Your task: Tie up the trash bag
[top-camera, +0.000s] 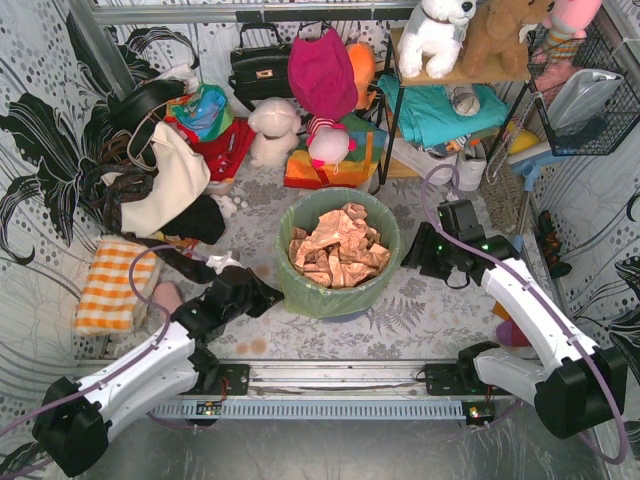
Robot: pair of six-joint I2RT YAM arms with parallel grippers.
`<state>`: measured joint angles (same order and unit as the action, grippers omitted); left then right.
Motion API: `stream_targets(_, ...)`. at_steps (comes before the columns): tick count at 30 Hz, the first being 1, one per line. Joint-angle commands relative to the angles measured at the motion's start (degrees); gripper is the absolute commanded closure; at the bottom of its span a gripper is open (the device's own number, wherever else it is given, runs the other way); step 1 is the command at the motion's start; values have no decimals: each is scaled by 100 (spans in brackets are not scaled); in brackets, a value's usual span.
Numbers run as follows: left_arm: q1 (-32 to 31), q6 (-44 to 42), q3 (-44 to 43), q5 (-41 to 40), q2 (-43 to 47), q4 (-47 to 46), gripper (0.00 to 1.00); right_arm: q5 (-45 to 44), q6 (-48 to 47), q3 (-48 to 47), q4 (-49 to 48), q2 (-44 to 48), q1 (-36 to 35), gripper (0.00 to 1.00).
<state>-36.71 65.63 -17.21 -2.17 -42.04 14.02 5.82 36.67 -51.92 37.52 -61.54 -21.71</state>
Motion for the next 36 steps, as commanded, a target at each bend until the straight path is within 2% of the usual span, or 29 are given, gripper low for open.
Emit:
stream_targets(1,11,-245,-214,-119,-28,249,100,640,149,569,-750,185,284,48)
stream_targets(8,7,-42,-344,-389,-148,1146,100,663,266,957,-824,453,308,49)
stream_targets(11,8,31,-417,-475,-16,1421,100,338,274,878,-658,815,308,50)
stream_targets(20,12,118,-285,-258,31,1192,100,164,219,477,-597,1358,308,52)
stream_targets(26,14,24,-375,-241,84,1033,100,495,-87,-516,-519,1469,181,54)
stream_targets(31,14,-8,-392,-264,131,1015,100,363,-408,-1485,-675,1269,-795,54)
stream_targets(36,6,1,-387,-248,144,919,100,358,-1104,-2410,-967,446,-2143,54)
